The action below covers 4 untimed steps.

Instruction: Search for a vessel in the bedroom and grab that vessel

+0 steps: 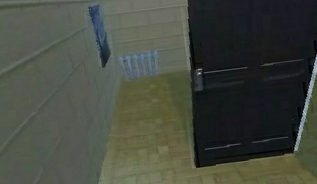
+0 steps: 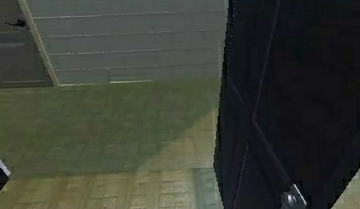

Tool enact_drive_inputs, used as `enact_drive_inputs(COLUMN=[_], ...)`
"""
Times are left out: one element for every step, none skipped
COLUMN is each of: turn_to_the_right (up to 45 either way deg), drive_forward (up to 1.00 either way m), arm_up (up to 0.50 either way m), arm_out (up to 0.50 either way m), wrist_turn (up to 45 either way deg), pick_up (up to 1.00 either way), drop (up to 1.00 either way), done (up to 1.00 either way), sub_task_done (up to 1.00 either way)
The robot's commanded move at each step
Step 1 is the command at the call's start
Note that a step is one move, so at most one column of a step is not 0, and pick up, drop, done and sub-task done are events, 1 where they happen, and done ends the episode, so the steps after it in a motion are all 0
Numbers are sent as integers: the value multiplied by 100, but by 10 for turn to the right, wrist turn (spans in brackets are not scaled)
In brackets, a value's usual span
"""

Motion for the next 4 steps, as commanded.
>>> enact_drive_inputs(turn_to_the_right=[450, 420, 0, 90], drive_forward=[0, 0, 100, 0], arm_up=[0, 0, 0, 0], arm_out=[0, 0, 0, 0], wrist_turn=[0, 0, 0, 0], pick_up=[0, 0, 0, 0], drop=[0, 0, 0, 0], done=[0, 0, 0, 0], sub_task_done=[0, 0, 0, 0])
